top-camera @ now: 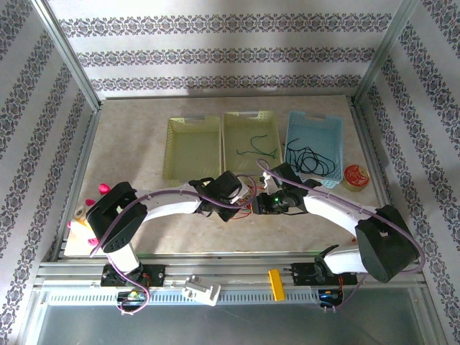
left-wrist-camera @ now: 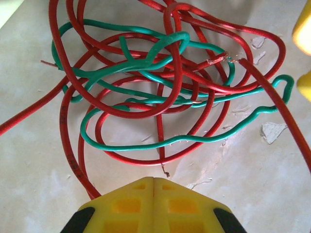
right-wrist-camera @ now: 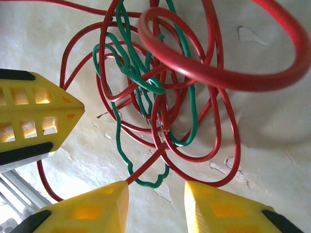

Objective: Untangle the cables

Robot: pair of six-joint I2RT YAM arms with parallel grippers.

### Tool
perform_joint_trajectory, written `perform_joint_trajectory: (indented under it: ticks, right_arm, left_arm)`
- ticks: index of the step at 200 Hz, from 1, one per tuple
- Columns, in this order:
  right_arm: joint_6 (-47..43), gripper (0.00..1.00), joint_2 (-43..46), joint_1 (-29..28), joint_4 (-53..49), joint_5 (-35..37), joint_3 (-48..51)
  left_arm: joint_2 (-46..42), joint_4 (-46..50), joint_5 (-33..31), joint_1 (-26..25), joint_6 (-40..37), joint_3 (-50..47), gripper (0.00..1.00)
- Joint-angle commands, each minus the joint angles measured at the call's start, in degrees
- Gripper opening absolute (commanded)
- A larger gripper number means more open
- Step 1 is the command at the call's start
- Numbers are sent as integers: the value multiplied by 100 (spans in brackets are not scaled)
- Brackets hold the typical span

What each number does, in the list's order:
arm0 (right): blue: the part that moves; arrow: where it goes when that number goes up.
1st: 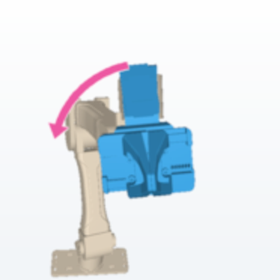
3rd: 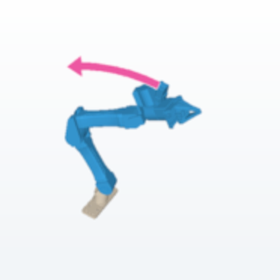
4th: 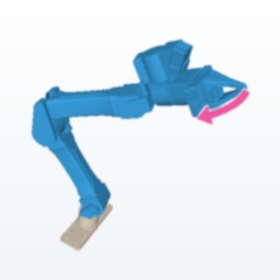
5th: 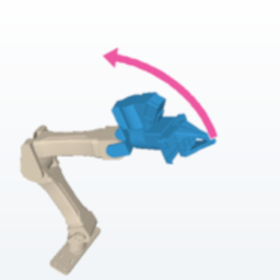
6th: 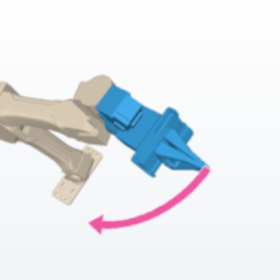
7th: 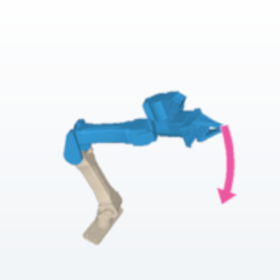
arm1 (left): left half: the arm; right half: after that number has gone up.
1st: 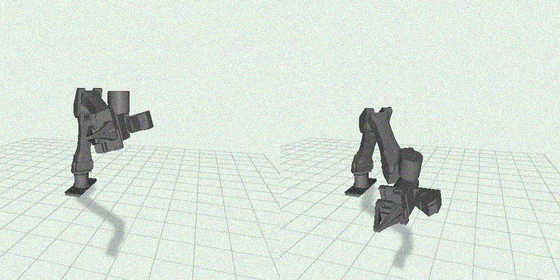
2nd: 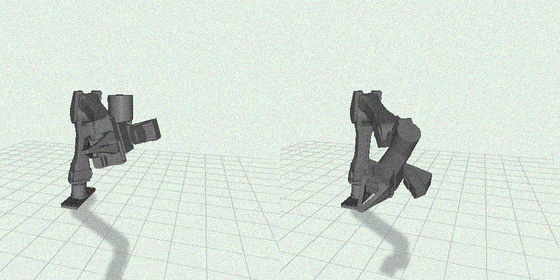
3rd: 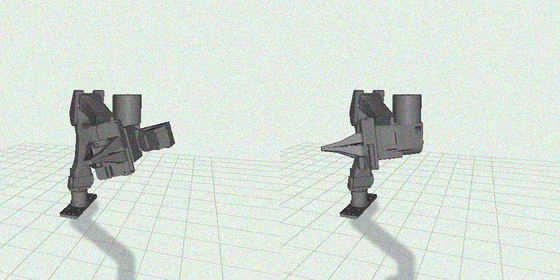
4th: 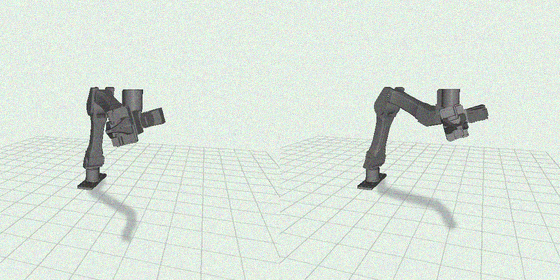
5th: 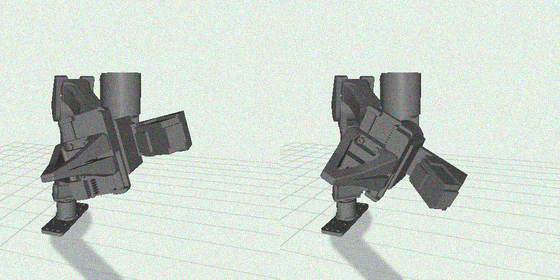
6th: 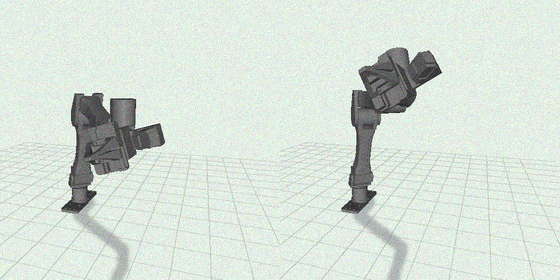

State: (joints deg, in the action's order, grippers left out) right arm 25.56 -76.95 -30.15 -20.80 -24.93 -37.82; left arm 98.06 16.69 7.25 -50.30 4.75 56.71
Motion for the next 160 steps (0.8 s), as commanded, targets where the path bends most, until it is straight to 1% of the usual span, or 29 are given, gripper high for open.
perform_joint_trajectory:
  ticks: [1,45,87,122,139,160]
  right_arm:
    - [28,37,-202,-55,66,-238,-45]
    - [12,36,-677,-140,234,-302,-202]
    - [-81,35,-821,-127,291,-241,-361]
    - [-107,26,-1056,-114,309,-276,-480]
    - [-98,19,-1112,-113,303,-285,-498]
    - [-74,11,-1045,-110,252,-41,-467]
  left_arm:
    - [99,73,-107,-120,53,-119,0]
    - [99,10,-68,-120,99,-221,0]
    - [143,-67,36,-120,66,-329,0]
    - [209,-59,58,-120,14,-310,0]
    - [213,-60,49,-120,19,-318,0]
    - [222,-45,-11,-120,29,-346,0]
